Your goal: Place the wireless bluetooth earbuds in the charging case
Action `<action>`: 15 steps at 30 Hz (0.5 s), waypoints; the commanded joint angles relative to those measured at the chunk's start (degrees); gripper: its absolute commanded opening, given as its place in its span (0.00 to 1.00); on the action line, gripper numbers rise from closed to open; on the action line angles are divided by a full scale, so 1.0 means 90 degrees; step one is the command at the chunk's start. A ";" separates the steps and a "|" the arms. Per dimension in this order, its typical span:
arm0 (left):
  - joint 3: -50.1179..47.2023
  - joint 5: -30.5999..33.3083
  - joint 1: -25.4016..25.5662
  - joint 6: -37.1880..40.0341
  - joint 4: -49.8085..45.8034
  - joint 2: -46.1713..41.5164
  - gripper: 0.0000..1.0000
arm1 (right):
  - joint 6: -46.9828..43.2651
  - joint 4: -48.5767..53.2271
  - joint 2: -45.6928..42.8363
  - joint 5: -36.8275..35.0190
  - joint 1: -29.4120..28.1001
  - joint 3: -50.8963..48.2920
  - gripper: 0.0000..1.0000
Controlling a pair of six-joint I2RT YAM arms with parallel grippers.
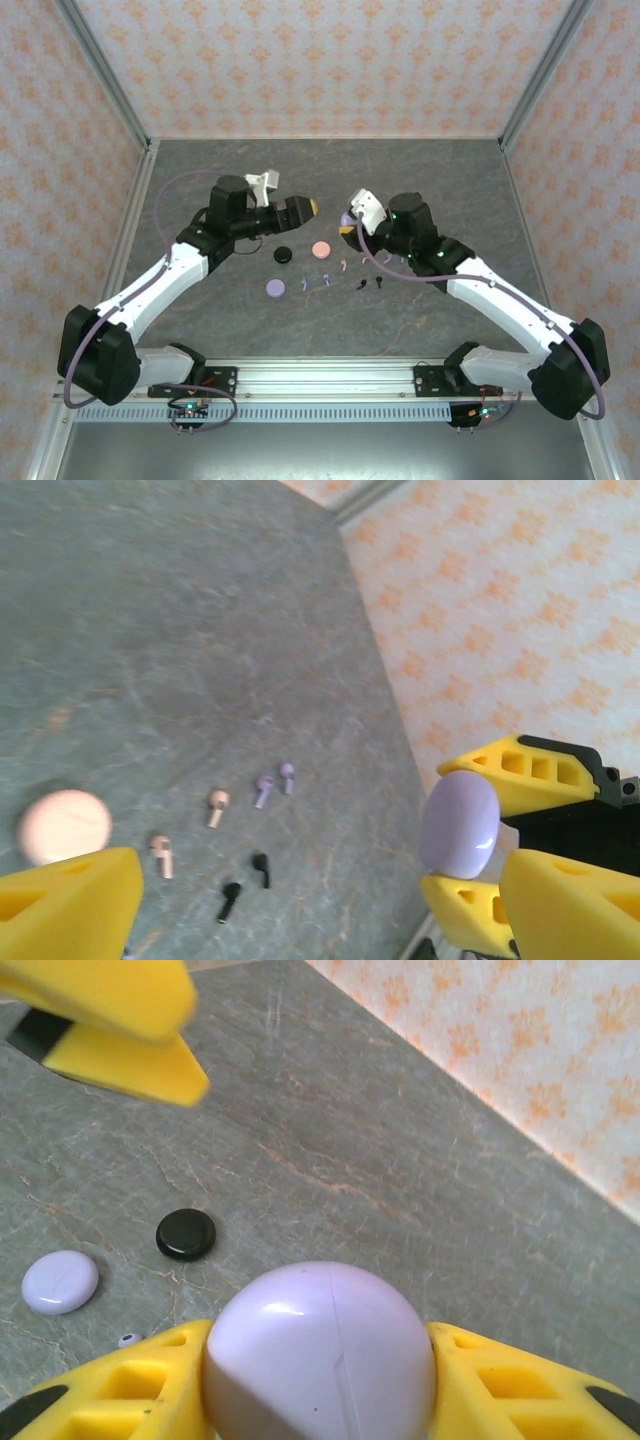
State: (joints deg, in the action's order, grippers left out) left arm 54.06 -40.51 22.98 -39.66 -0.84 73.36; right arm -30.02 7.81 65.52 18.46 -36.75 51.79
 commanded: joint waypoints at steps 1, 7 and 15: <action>0.0332 -0.0404 0.0241 -0.0088 0.0280 0.0134 0.92 | -0.0557 -0.0067 -0.0187 -0.0365 -0.0123 0.0007 0.47; 0.0500 -0.0623 0.0615 -0.0058 0.0505 0.0289 0.92 | -0.0746 -0.0048 -0.0258 -0.0388 -0.0172 0.0017 0.47; 0.0676 -0.0830 0.0830 0.0000 0.0609 0.0533 0.80 | -0.0718 -0.0081 -0.0326 -0.0194 -0.0175 0.0017 0.47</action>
State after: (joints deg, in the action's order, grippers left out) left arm 57.87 -45.74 29.78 -40.05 2.07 77.58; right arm -35.83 7.88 64.20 16.10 -37.91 51.79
